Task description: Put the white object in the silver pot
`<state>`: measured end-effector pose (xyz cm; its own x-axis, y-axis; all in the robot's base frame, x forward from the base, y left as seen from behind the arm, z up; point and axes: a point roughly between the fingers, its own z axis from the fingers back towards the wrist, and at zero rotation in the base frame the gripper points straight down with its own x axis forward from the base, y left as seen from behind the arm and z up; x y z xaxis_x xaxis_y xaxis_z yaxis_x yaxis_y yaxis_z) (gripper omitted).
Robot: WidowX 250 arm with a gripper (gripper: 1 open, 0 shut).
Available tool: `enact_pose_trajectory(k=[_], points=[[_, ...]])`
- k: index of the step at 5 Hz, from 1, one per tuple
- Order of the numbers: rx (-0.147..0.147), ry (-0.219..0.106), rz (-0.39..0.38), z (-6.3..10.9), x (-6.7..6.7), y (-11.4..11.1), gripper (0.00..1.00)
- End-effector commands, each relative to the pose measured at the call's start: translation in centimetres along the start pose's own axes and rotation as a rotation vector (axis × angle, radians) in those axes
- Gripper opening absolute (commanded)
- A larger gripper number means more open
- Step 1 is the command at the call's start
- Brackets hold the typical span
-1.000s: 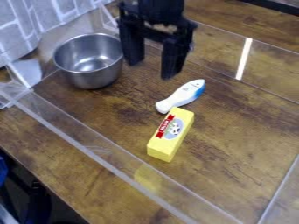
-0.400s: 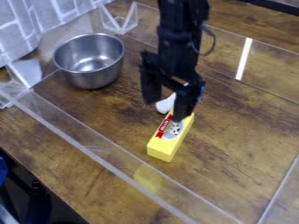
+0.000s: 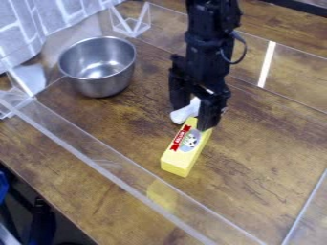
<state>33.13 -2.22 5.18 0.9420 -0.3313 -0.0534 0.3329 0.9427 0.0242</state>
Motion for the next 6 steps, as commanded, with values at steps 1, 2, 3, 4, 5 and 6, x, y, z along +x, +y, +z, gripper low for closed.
enact_pose_trajectory(k=[1, 2, 3, 4, 5, 6], points=[[0.037, -0.062, -0.033, 1.5, 1.2, 0.0, 1.0], [0.046, -0.063, -0.034, 1.2, 1.4, 0.3, 1.0], [0.054, -0.064, -0.033, 1.2, 1.5, 0.5, 1.0], [0.061, -0.066, -0.03, 1.1, 1.6, 0.7, 1.0], [0.069, -0.067, -0.03, 1.1, 1.7, 0.9, 1.0], [0.072, -0.069, -0.027, 0.7, 1.9, 1.1, 1.0]])
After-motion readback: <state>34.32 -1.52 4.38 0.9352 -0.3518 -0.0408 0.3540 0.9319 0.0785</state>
